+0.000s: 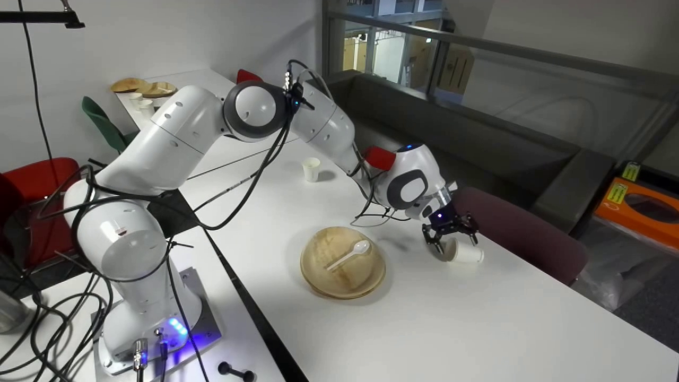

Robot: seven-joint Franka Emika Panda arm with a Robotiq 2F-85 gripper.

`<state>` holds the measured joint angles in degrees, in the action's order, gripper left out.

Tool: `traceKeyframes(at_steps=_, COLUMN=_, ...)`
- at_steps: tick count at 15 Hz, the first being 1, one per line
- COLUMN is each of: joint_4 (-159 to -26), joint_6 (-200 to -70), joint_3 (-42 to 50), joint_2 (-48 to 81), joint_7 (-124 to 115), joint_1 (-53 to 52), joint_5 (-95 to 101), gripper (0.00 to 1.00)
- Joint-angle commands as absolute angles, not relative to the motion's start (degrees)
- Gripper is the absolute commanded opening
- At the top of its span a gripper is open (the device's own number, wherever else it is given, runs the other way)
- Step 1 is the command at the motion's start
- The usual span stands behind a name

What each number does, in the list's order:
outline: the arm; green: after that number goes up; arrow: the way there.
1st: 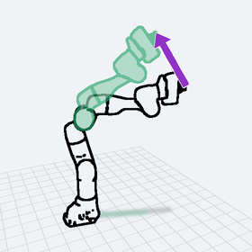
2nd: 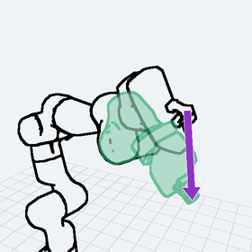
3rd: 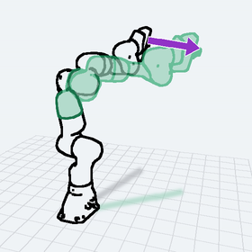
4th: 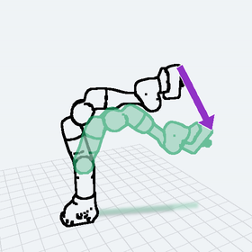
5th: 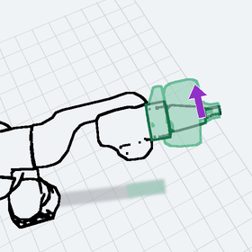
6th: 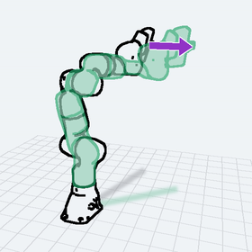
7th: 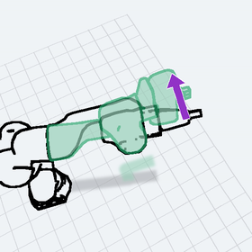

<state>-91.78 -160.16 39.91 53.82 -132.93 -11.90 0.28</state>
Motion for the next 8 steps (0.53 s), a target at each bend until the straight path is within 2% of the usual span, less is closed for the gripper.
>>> traceKeyframes(at_steps=1, joint_4=-90.9, joint_6=-161.7, joint_3=44.9, joint_2=57.4, joint_7=-139.8, joint_1=-16.1, joint_5=2.5, gripper=1.0)
traceKeyframes(at_steps=8, joint_4=-86.4, joint_6=-160.3, joint_3=49.8, joint_2=63.4, joint_7=-147.6, joint_1=-18.6, joint_5=2.3, gripper=1.0)
